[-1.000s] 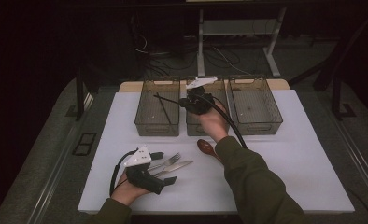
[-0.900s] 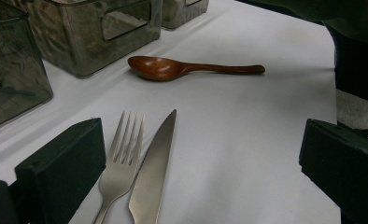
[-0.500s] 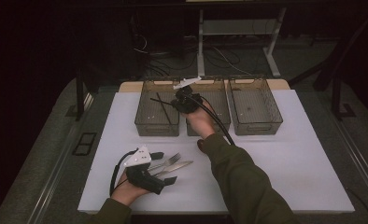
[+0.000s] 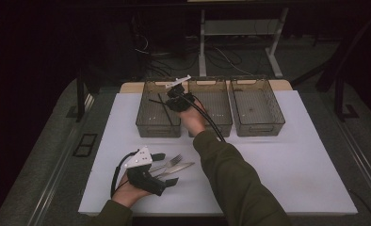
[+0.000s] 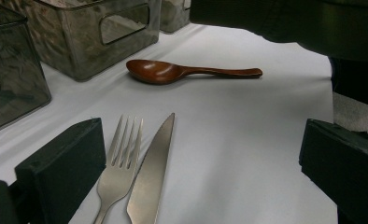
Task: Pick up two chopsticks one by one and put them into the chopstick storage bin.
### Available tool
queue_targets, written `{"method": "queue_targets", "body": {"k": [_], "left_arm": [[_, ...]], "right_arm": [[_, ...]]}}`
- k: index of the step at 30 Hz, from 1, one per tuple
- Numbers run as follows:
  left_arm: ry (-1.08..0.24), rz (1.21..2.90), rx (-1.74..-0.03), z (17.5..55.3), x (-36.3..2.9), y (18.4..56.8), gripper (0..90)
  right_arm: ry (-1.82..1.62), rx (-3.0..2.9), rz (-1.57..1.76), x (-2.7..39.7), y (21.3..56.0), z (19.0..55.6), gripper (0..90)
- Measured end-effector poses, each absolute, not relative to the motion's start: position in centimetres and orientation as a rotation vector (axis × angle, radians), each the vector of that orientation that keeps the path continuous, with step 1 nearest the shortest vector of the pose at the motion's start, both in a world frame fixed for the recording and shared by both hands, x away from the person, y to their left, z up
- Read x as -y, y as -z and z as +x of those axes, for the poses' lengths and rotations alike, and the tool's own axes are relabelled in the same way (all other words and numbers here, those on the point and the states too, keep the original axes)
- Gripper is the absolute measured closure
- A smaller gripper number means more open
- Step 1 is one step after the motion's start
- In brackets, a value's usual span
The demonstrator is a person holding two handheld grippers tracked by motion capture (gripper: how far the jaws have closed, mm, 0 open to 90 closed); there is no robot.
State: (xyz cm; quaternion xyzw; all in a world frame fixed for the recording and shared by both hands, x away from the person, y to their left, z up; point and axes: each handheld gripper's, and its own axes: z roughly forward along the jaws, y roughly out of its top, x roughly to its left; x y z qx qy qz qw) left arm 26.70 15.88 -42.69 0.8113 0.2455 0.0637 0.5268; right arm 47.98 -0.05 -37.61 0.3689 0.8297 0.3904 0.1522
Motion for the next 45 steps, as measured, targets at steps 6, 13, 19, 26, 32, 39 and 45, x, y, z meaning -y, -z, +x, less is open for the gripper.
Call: {"method": "queue_targets", "body": {"k": [6,13,19,26,32,39,45], "left_arm": [[-0.151,1.937,-0.586,26.7,-15.9,42.7,0.0],[-0.151,1.938,-0.584,26.7,-15.9,42.7,0.0],[-0.151,1.939,-0.585,26.7,-15.9,42.7,0.0],[-0.155,1.946,-0.581,26.7,-15.9,42.7,0.0],[-0.156,1.947,-0.583,26.7,-15.9,42.7,0.0],[-0.162,1.95,-0.591,26.7,-16.0,42.9,0.0],[-0.163,1.95,-0.597,26.7,-16.0,42.9,0.0]], "right_arm": [[-1.098,-2.379,1.055,-0.6,38.0,48.3,85.2],[-1.091,-2.398,1.052,-0.7,38.4,48.4,78.0],[-1.13,-2.404,1.051,-0.3,37.8,48.2,66.3],[-1.2,-2.434,1.031,1.1,36.9,47.2,52.3],[-1.269,-2.44,0.991,3.2,36.0,45.8,45.7],[-1.317,-2.441,0.964,5.9,35.3,44.3,38.7],[-1.398,-2.44,0.936,8.2,34.9,42.9,35.9]]}}
